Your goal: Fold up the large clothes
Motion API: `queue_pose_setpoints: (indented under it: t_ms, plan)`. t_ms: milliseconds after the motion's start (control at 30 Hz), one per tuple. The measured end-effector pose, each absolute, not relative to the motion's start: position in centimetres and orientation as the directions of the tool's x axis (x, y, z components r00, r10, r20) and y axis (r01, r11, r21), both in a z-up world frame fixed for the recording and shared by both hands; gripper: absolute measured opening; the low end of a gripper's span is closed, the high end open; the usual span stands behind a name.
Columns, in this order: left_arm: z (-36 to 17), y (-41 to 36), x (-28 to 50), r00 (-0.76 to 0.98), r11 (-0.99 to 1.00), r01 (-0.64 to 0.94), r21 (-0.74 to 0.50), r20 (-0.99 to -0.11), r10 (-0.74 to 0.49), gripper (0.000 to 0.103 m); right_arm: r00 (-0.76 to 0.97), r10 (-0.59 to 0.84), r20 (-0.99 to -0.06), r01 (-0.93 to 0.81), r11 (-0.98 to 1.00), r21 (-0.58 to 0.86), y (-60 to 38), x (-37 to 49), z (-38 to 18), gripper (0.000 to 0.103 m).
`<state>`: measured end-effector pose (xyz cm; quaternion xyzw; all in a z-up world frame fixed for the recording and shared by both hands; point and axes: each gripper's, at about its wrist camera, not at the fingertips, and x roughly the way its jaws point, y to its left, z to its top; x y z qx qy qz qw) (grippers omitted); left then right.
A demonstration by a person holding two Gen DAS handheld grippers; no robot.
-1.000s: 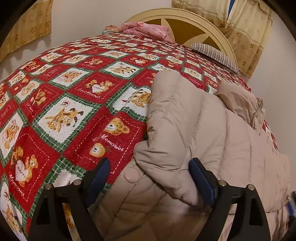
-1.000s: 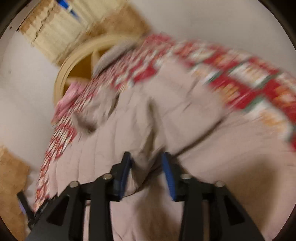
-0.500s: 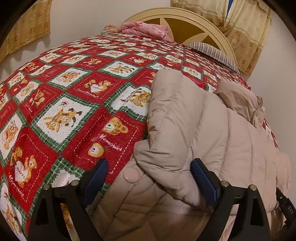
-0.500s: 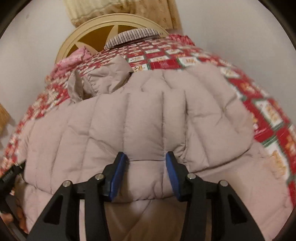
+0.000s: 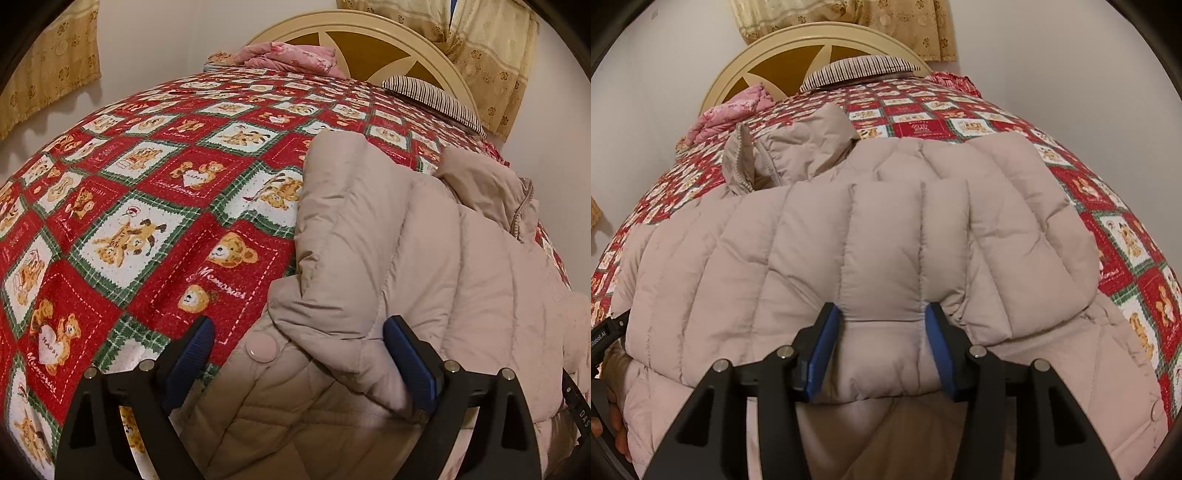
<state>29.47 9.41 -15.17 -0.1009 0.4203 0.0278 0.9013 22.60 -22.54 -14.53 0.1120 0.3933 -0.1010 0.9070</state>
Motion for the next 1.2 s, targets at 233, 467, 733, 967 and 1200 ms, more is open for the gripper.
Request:
queue_pose_setpoints:
  t_ms: [233, 467, 733, 967, 1200]
  plan:
    - [-15.1, 9.5, 29.4, 0.642, 0.977, -0.139, -0.164, -0.765, -0.037, 0.094, 0.637, -0.076, -0.767, 0.265, 0.956, 0.125, -22.2, 22.7, -12.7, 0.059]
    - [-15.1, 9.9, 29.3, 0.647, 0.972, -0.141, -0.188, -0.761, -0.053, 0.094, 0.746, -0.048, -0.664, 0.181, 0.974, 0.133, -21.9, 25.4, -4.5, 0.089]
    - [-15.0, 10.0, 29.2, 0.650, 0.972, -0.147, -0.185, -0.758, -0.046, 0.094, 0.673, -0.032, -0.739, 0.239, 0.955, 0.177, -23.1, 33.5, -7.0, 0.088]
    - [-15.1, 9.9, 29.3, 0.657, 0.967, -0.157, -0.199, -0.752, -0.048, 0.094, 0.657, 0.046, -0.753, 0.291, 0.905, 0.310, -23.2, 40.4, -7.1, 0.087]
    - [-15.1, 10.0, 29.4, 0.663, 0.964, -0.162, -0.209, -0.747, -0.051, 0.094, 0.556, 0.036, -0.830, 0.392, 0.869, 0.301, -23.3, 46.8, -8.7, 0.087]
